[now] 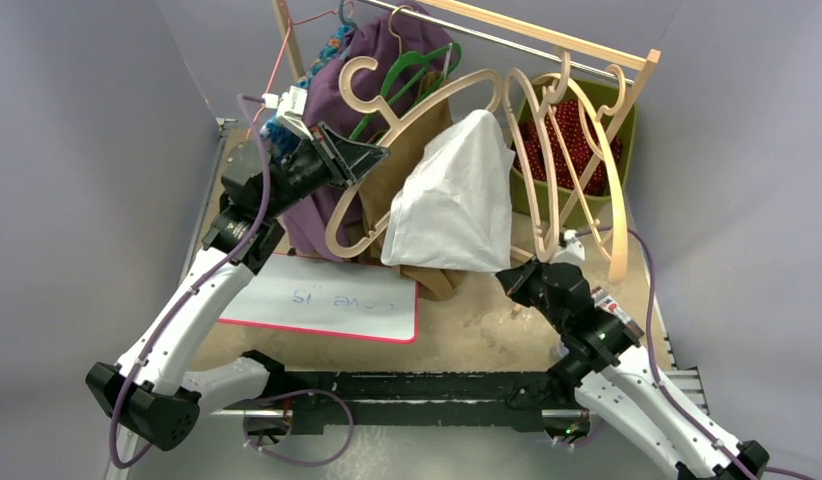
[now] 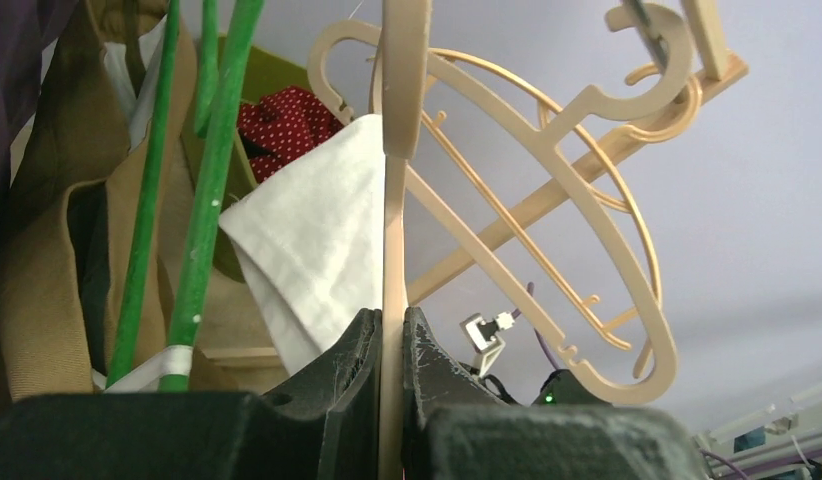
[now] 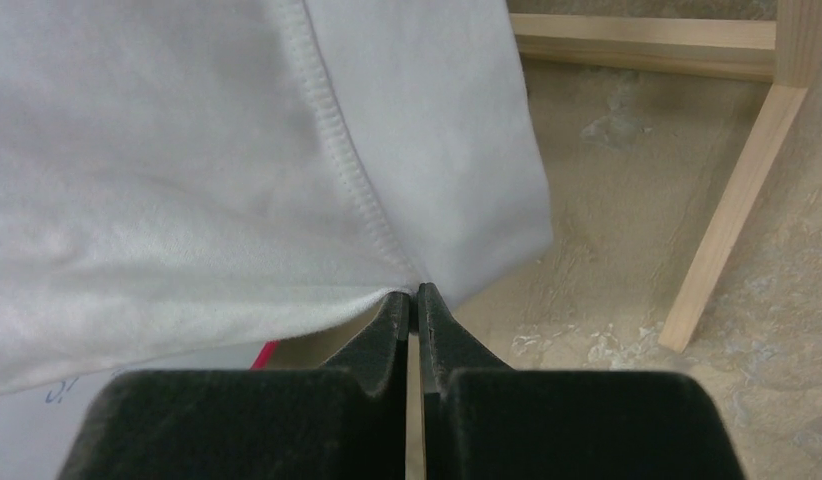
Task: Remove the skirt from the hanger
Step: Remove the skirt from the hanger, then place the skirt in the bin.
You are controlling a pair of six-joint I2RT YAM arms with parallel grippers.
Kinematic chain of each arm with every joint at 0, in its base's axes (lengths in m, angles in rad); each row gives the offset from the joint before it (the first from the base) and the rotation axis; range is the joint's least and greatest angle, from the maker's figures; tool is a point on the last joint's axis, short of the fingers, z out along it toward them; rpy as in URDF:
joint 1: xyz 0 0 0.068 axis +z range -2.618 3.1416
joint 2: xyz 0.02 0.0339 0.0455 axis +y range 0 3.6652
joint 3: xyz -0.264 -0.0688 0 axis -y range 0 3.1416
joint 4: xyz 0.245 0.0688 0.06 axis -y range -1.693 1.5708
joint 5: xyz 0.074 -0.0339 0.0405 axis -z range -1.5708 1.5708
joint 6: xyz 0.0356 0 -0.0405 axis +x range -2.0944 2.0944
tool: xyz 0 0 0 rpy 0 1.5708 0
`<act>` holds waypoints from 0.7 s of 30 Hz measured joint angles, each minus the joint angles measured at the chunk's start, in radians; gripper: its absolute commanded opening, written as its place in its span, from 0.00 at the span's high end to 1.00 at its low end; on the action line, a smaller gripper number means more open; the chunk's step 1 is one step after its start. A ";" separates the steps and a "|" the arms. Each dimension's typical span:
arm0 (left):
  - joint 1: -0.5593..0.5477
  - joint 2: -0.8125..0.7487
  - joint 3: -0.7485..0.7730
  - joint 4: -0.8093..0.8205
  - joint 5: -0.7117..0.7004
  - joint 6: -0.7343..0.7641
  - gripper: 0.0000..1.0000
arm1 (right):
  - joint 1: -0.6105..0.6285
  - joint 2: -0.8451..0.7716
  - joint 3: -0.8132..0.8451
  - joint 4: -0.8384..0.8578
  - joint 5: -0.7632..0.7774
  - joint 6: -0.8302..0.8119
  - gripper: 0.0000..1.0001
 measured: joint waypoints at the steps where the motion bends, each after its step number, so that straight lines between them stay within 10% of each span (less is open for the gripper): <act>1: 0.000 -0.006 0.011 -0.011 0.001 0.002 1.00 | 0.000 0.008 0.000 0.000 0.004 0.001 1.00; 21: 0.001 -0.100 0.163 -0.141 -0.067 0.090 1.00 | -0.042 0.043 -0.025 0.021 0.013 0.006 1.00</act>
